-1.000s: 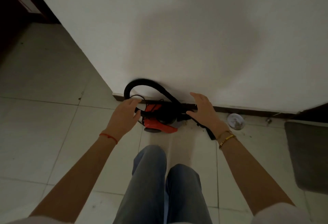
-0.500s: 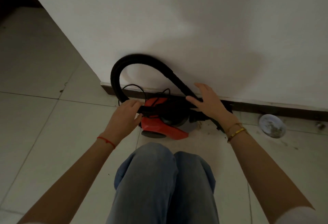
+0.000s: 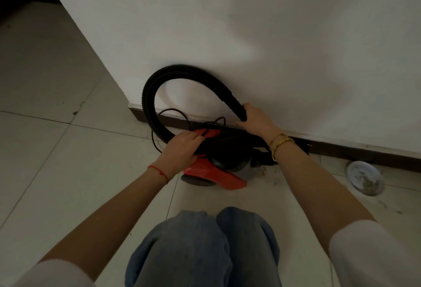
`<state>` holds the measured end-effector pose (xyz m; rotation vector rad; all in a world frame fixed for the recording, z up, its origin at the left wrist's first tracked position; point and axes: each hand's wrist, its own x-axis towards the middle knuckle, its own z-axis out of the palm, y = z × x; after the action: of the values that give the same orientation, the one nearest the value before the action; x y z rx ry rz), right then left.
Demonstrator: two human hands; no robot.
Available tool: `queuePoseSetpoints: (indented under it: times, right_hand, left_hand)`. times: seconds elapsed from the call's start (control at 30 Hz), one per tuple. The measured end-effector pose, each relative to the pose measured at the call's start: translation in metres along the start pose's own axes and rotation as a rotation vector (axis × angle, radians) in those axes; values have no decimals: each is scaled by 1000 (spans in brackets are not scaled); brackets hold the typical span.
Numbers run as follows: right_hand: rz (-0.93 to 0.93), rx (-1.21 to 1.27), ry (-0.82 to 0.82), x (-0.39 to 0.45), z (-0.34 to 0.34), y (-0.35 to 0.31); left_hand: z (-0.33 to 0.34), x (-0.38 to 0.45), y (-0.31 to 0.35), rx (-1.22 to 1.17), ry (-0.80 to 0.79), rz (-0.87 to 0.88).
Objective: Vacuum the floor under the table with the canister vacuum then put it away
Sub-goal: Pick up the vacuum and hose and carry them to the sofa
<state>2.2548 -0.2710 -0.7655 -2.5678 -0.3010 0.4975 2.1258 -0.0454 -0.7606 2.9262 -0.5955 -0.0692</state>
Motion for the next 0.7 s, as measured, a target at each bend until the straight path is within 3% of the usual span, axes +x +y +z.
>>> queuePoseSetpoints:
  times: [0.17,0.4,0.53,0.7]
  right_hand:
    - [-10,-23,38,-2,-6,4]
    - [-91,226,215,-52,-49,20]
    - [-97,367,197,-90,-61,24]
    - [-179,295,267,-113,-56,31]
  left_hand:
    - [-6,5,4,-22,30,-23]
    - [-48,23,13,94,175,141]
    - [-70,41,22,170,240,250]
    - [-79,49,34,235,274,291]
